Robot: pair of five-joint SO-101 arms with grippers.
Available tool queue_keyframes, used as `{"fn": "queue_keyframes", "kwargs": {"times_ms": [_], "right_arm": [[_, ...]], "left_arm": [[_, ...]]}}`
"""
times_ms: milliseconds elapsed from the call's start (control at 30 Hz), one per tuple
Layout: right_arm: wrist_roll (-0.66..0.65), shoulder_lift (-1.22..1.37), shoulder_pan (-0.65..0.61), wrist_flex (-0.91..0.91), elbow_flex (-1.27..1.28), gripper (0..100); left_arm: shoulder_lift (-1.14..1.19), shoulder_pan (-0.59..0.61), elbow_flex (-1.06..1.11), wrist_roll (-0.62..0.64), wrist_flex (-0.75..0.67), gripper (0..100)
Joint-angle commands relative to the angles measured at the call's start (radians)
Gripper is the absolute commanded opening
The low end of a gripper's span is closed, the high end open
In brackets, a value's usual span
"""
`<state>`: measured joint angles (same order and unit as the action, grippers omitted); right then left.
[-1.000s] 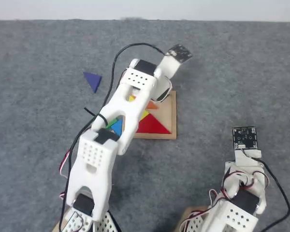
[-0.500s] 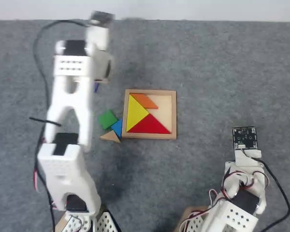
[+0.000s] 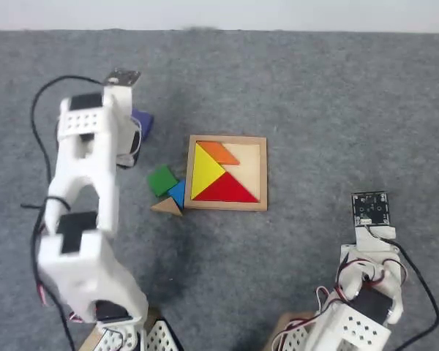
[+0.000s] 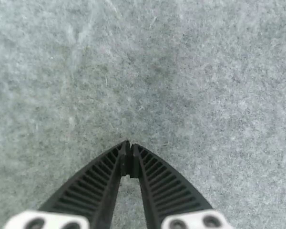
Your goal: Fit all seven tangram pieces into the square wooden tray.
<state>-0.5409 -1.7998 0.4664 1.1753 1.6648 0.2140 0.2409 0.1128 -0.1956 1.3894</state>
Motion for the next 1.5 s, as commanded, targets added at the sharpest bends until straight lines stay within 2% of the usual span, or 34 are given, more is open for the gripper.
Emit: {"fn": "queue_keyframes", "kwargs": {"times_ms": [0, 133, 200, 400, 567, 700, 833, 1233, 1467], "right_arm": [[-0.012, -0.013, -0.010, 0.013, 0.017, 0.9], [-0.012, -0.013, -0.010, 0.013, 0.017, 0.9], [-0.012, -0.013, -0.010, 0.013, 0.017, 0.9], [-0.012, -0.013, -0.010, 0.013, 0.017, 0.9], [-0.012, -0.013, -0.010, 0.013, 0.017, 0.9], [-0.012, -0.013, -0.010, 0.013, 0.017, 0.9], [-0.012, -0.013, -0.010, 0.013, 0.017, 0.9], [-0.012, -0.013, -0.012, 0.013, 0.017, 0.9], [-0.012, -0.012, -0.012, 0.015, 0.017, 0.9]], "left_arm": [[-0.338, -0.009, 0.320, -0.058, -0.186, 2], [-0.595, -0.057, 0.575, -0.135, -0.345, 2], [-0.661, -0.084, 0.616, -0.164, -0.345, 2], [-0.572, -0.144, 0.568, -0.121, -0.311, 21], [-0.367, -0.161, 0.438, -0.115, -0.308, 17], [-0.242, -0.163, 0.371, -0.127, -0.230, 17], [-0.247, -0.163, 0.415, -0.206, -0.199, 15], [-0.269, -0.164, 0.530, -0.206, -0.290, 14], [-0.265, -0.285, 0.555, -0.204, -0.338, 14]]}}
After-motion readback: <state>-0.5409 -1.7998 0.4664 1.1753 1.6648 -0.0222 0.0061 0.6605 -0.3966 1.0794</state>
